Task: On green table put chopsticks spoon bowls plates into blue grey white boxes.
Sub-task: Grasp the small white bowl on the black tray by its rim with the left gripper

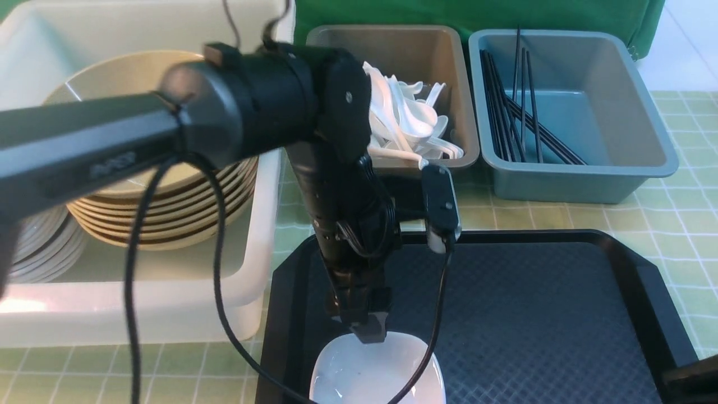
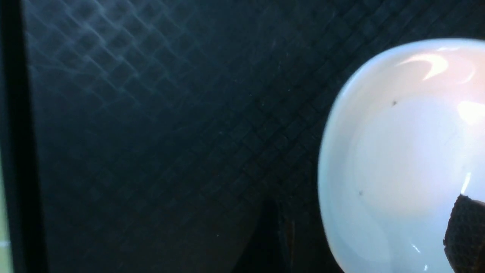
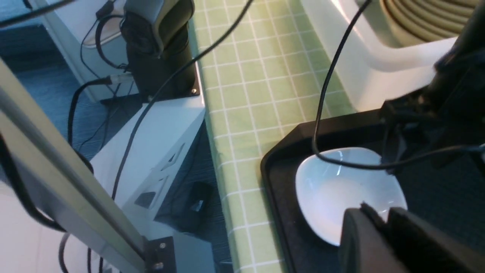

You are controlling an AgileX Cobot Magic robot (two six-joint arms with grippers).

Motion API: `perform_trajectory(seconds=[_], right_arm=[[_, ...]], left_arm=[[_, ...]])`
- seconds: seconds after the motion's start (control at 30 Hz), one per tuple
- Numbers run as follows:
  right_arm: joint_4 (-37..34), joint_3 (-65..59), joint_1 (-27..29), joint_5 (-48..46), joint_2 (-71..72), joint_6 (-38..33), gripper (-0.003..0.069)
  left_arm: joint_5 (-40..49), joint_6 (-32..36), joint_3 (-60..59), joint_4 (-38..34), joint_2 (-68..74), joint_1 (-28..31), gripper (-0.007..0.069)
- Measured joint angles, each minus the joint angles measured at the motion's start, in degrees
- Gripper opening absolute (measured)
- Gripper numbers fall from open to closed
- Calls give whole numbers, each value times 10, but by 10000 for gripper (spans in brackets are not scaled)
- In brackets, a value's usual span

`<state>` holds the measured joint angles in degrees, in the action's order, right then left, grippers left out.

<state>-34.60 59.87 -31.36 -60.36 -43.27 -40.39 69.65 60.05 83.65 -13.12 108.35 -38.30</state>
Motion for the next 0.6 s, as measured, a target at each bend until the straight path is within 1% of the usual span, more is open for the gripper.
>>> perform_trajectory(seconds=[0.33, 0.6], right_arm=[[2, 0, 0, 13, 2, 28, 101], [2, 0, 0, 14, 2, 30, 109]], left_arm=[[-1, 2, 2, -1, 58, 0, 519], [-4, 5, 6, -30, 94, 1, 511]])
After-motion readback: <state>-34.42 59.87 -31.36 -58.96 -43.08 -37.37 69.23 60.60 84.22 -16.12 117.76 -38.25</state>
